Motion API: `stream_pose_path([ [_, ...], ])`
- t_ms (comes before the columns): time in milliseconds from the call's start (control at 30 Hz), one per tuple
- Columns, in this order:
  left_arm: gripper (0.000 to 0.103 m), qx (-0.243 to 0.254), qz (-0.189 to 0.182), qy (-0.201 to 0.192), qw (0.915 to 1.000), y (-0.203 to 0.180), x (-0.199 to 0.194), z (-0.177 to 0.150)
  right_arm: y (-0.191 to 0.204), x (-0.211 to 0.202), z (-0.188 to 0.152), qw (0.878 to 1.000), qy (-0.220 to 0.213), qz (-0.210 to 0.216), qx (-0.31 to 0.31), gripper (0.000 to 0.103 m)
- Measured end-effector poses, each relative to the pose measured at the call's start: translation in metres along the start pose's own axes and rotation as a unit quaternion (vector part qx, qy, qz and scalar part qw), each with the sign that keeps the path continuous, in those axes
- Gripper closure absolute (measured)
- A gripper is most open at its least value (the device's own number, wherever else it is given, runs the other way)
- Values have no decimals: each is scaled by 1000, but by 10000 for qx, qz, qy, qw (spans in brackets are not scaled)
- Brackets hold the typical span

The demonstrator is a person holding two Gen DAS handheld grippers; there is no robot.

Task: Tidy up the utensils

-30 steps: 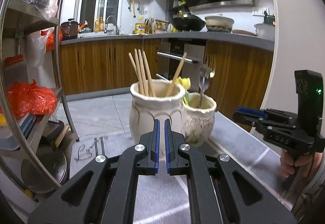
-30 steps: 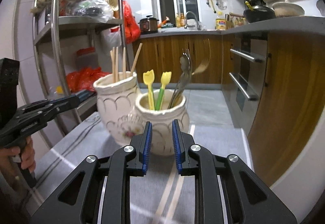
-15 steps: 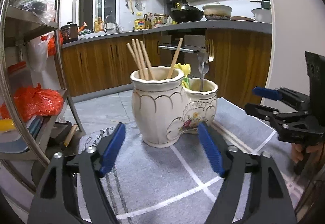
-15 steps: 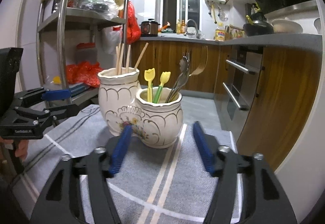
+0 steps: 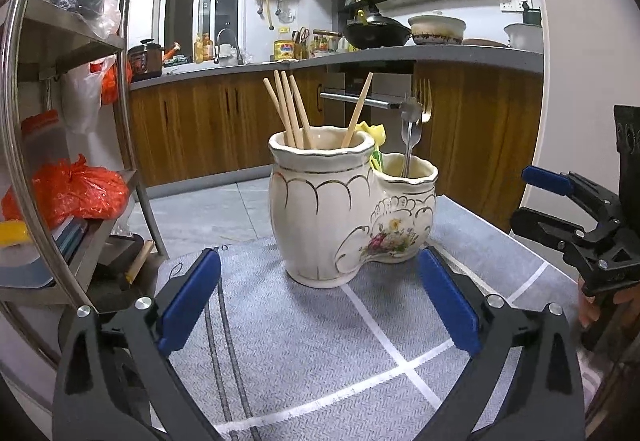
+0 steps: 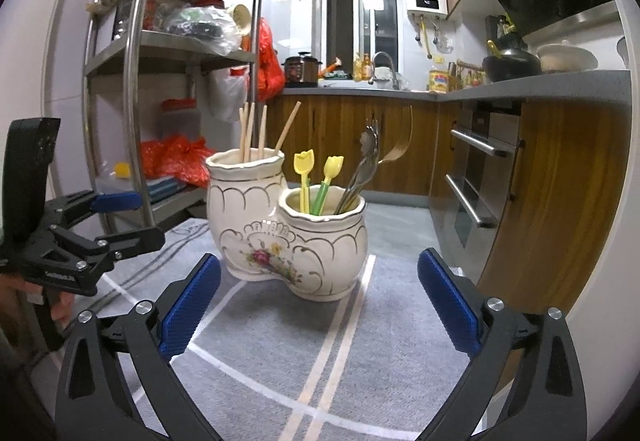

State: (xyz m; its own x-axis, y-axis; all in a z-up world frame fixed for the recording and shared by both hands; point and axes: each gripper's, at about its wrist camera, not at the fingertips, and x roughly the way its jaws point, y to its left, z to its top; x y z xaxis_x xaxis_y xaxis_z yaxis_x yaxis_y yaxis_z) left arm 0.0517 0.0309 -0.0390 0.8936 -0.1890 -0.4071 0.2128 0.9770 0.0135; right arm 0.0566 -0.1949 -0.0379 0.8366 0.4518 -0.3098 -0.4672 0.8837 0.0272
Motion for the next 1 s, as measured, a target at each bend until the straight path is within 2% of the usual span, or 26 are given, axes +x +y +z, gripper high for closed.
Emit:
stream_pose_path([
  [400,6,-170,113,78,9998,5,5,-2,0,-5,-1,9999,-95,-62,30,5],
  [733,6,100,208,-227,9995,-7,-6,-4,-1,-5,0,9998,-111,-152,49,5],
  [1000,6,95,244,-354,9990,-7,-12,-5,-1,-2,0,9997,-113,-207,61,5],
])
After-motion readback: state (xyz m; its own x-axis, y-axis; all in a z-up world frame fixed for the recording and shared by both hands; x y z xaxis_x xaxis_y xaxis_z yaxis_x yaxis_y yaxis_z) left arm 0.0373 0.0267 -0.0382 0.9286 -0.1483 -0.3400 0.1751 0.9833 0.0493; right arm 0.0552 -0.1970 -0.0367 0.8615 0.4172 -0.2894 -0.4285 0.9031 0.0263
